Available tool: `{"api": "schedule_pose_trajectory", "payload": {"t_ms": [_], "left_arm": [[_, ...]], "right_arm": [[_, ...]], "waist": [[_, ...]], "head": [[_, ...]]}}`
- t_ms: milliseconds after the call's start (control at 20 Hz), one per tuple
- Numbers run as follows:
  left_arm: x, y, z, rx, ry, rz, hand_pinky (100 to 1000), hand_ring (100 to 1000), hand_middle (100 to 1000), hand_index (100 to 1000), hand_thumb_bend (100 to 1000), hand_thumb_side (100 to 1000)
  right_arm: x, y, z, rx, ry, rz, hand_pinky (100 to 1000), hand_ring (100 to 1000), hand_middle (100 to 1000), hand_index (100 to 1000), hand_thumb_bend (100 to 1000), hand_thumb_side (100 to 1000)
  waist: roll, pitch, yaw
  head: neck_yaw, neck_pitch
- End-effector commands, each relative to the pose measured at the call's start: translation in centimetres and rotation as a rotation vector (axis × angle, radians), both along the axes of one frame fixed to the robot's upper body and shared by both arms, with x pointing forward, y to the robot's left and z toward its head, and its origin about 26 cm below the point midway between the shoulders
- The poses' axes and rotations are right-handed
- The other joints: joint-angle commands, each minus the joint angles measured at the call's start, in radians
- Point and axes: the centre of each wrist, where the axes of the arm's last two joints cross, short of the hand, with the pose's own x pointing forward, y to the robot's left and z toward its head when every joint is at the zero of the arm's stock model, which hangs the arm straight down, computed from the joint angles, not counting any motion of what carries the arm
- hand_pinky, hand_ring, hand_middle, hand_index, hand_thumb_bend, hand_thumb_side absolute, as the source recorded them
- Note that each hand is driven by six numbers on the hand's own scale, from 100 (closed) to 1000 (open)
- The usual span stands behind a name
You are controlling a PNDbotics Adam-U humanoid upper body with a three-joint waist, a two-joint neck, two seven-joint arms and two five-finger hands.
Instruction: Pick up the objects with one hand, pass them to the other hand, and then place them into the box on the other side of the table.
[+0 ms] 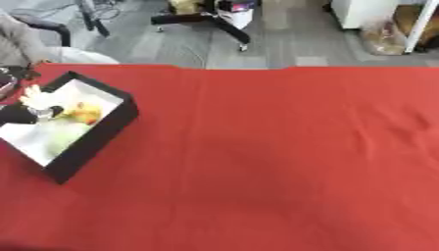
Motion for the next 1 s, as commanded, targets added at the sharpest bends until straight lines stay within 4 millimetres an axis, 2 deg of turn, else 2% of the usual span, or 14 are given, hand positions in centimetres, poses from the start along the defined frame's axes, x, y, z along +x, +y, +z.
{"api": "schedule_pose_trajectory", "payload": {"t_ms": [50, 250, 400, 450, 500, 550, 700, 1000], "left_arm": [[-1.9, -2.4, 3.1, -0.218, -0.276, -0.118, 497, 595, 676, 824, 559, 726], [-3.7, -6.9, 2.6, -0.555, -0.392, -0.301, 443, 559, 629, 785, 506, 692], [-4.2, -12.2, 0.4, -0.843, -0.373, -0.446, 428, 551, 617, 773, 466, 661], [-4.2, -13.4, -0.2, -0.909, -0.36, -0.475, 428, 551, 616, 771, 458, 654], [-4.3, -14.5, -0.6, -0.969, -0.344, -0.505, 427, 552, 618, 770, 449, 651], [-4.4, -15.3, -1.0, -0.997, -0.325, -0.539, 427, 552, 618, 770, 453, 653], [-5.0, -16.6, -1.9, -1.026, -0.278, -0.612, 426, 553, 620, 768, 445, 648], [-5.4, -16.7, -2.3, -1.048, -0.265, -0.634, 422, 546, 612, 763, 434, 641]], "right_arm": [[-0.2, 0.1, 0.4, 0.027, -0.021, -0.001, 743, 875, 859, 867, 264, 532], [0.1, 1.0, -0.3, 0.087, -0.01, 0.032, 734, 874, 858, 861, 254, 524], [0.5, 2.7, -1.7, 0.134, 0.028, 0.123, 723, 874, 857, 856, 247, 514], [0.5, 3.2, -2.2, 0.145, 0.045, 0.151, 725, 878, 859, 858, 292, 438], [0.6, 3.7, -2.6, 0.15, 0.06, 0.177, 726, 879, 862, 859, 209, 506], [0.6, 4.0, -3.0, 0.152, 0.074, 0.201, 727, 880, 863, 860, 199, 502], [0.5, 4.7, -3.9, 0.152, 0.119, 0.242, 724, 884, 865, 858, 164, 494], [0.5, 5.1, -4.5, 0.159, 0.157, 0.251, 723, 886, 867, 855, 133, 486]], "waist": [[0.004, -0.022, 0.0], [-0.003, -0.019, 0.003], [-0.019, -0.015, -0.004], [-0.023, -0.014, -0.005], [-0.025, -0.012, -0.006], [-0.026, -0.011, -0.008], [-0.027, -0.006, -0.015], [-0.027, 0.008, -0.028]], "head": [[0.012, 0.006], [0.023, 0.006], [0.028, 0.006], [0.025, 0.006], [0.022, 0.006], [0.019, 0.006], [0.001, 0.006], [-0.043, 0.006]]}}
